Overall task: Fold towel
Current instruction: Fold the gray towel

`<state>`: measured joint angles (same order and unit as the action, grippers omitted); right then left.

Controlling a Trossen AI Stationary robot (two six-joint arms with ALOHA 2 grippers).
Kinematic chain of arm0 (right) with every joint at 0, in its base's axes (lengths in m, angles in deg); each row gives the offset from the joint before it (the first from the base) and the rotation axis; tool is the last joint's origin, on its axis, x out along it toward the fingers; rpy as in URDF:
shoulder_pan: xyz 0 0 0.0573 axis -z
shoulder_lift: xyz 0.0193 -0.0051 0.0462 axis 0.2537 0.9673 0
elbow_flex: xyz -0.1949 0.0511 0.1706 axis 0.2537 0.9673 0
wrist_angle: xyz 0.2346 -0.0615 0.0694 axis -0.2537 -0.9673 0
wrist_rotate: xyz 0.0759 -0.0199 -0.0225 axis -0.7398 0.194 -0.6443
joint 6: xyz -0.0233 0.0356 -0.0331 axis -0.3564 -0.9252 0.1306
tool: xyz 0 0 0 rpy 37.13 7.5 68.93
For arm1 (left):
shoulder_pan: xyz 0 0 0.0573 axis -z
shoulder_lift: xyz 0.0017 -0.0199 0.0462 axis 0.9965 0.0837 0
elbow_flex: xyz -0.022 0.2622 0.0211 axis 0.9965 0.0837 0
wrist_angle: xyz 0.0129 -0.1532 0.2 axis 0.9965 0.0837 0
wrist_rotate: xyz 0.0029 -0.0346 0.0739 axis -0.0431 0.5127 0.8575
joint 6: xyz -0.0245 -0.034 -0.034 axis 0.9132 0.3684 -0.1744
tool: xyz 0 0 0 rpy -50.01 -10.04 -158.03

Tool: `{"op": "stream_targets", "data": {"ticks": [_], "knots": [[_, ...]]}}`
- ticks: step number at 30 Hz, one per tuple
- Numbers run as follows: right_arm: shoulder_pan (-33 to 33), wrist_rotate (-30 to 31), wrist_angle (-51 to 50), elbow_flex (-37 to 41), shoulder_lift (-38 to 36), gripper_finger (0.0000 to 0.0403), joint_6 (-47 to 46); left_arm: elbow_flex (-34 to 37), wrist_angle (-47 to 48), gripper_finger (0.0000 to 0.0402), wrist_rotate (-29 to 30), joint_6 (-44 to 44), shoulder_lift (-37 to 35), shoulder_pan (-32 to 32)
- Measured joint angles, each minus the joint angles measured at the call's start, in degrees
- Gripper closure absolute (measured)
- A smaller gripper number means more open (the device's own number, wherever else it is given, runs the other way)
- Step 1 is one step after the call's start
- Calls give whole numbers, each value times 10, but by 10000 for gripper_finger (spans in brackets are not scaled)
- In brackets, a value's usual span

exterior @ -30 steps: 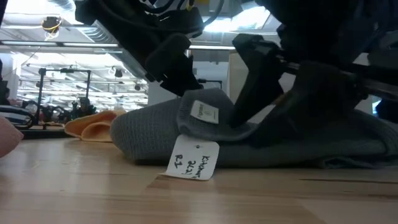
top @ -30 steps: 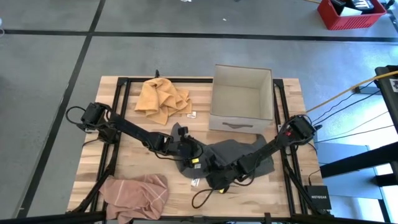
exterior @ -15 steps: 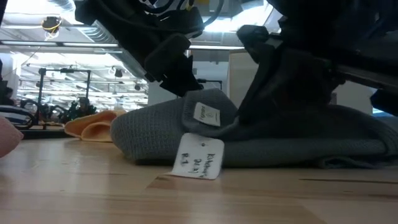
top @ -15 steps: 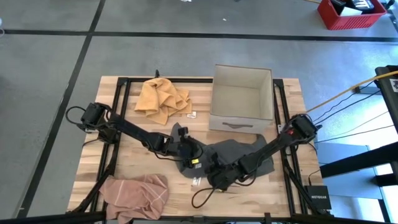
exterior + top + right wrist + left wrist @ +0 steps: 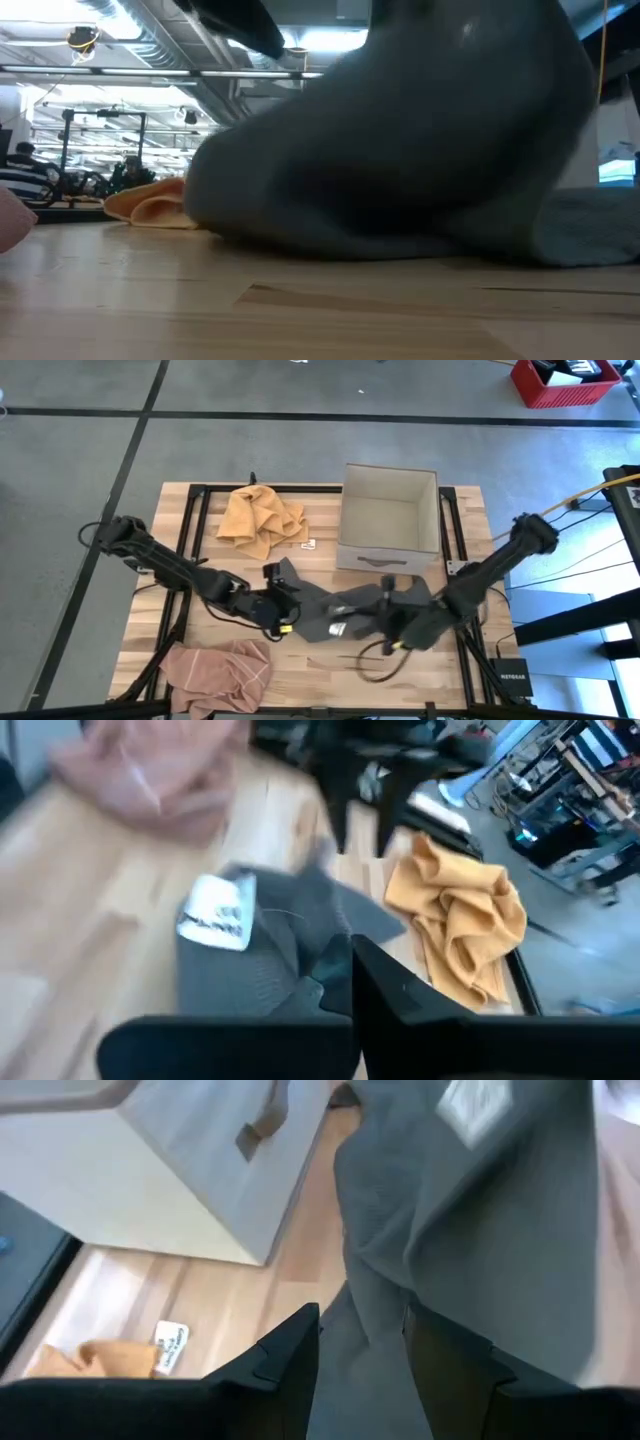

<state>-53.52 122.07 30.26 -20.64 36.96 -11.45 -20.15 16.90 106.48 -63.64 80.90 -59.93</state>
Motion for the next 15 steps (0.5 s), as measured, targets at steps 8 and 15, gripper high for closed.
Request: {"op": "stream_targets", "data": {"ticks": [8, 15], "knots": [[-53, -197, -24, -5, -72, 401, -161, 1, 53, 263, 1, 50, 8, 5], [-89, -212, 1, 54, 8, 401, -256, 1, 54, 263, -1, 60, 61, -15]]}}
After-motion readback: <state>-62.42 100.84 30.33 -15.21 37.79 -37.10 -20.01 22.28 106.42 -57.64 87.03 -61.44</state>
